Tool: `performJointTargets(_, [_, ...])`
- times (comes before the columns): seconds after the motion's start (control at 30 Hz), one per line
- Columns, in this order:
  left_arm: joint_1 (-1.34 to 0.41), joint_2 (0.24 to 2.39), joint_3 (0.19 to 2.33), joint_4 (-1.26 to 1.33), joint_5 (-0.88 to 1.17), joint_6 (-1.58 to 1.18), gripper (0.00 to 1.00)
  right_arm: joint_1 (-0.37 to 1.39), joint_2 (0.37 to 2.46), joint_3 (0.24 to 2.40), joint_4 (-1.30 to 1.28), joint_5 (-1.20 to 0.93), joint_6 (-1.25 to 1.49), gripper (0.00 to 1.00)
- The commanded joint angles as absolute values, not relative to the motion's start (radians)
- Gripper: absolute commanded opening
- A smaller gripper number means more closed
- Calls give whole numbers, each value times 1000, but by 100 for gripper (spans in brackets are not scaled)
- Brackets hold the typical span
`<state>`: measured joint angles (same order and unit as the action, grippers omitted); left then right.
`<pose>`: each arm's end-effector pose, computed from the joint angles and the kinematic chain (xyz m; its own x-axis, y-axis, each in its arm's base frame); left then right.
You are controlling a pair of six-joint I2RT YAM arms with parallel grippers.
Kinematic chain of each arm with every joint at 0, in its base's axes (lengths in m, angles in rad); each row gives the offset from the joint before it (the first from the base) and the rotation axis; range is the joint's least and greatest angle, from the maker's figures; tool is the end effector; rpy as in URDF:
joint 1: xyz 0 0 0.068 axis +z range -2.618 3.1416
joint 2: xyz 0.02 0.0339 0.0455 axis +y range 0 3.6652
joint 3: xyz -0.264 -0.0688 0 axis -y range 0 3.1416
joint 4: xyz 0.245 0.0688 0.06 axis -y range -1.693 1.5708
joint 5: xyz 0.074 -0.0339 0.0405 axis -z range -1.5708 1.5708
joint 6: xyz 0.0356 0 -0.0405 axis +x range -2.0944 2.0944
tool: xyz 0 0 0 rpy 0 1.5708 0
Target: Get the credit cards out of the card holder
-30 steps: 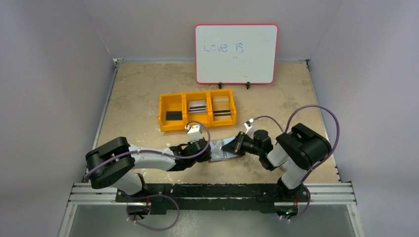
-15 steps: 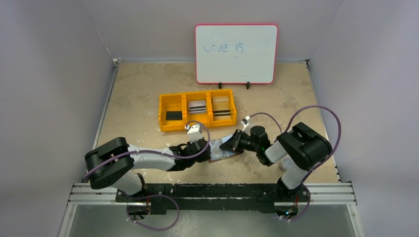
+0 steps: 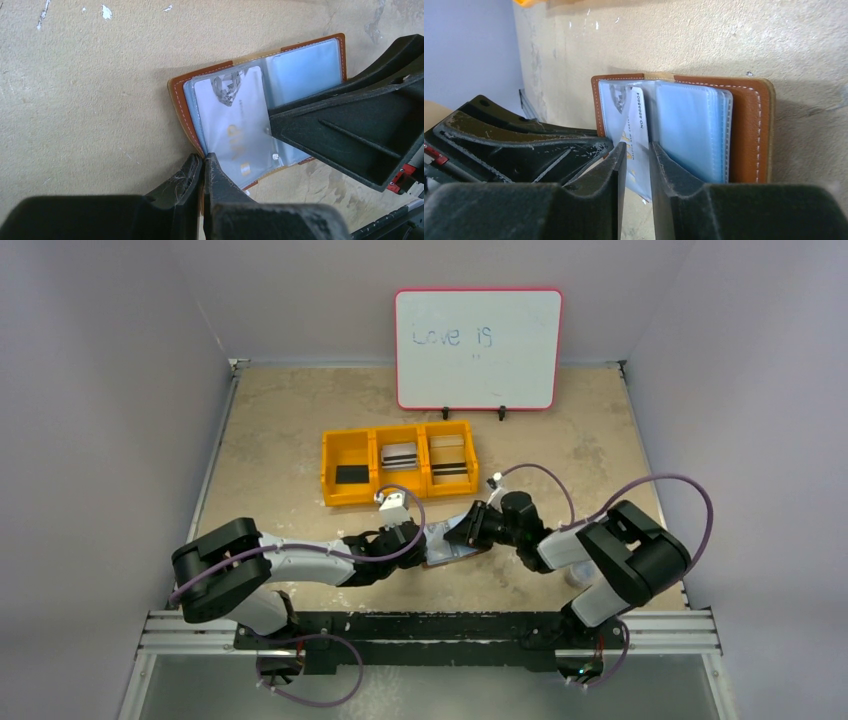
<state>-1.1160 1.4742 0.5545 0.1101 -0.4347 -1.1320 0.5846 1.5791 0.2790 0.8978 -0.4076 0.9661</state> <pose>0.1295 -0.2306 0.1408 -0.7572 -0.3206 -0.5691 0.0040 0.8689 -0.4949 0.1954 0.1463 0.1157 -0.8527 0.3414 -0.3954 -0.1924 0.4986 0.8452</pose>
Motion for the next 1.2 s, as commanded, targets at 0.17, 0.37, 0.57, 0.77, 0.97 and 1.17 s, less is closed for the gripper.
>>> performJointTargets(0.17, [-1129, 1493, 559, 65, -402, -1098, 0, 620, 1557, 313, 696, -334, 914, 31])
performJointTargets(0.37, [-1129, 1501, 560, 69, -400, -1102, 0, 684, 1596, 296, 826, -405, 956, 25])
performJointTargets(0.57, [-1128, 1518, 557, 74, -394, -1105, 0, 684, 1608, 225, 1061, -498, 1067, 17])
performJointTargets(0.77, [-1128, 1524, 556, 70, -400, -1107, 0, 685, 1606, 208, 1127, -501, 1080, 11])
performJointTargets(0.97, [-1128, 1525, 557, 70, -402, -1108, 0, 684, 1614, 213, 1175, -539, 1080, 12])
performJointTargets(1.17, [-1129, 1525, 559, 80, -395, -1092, 0, 685, 1682, 231, 1153, -546, 1083, 21])
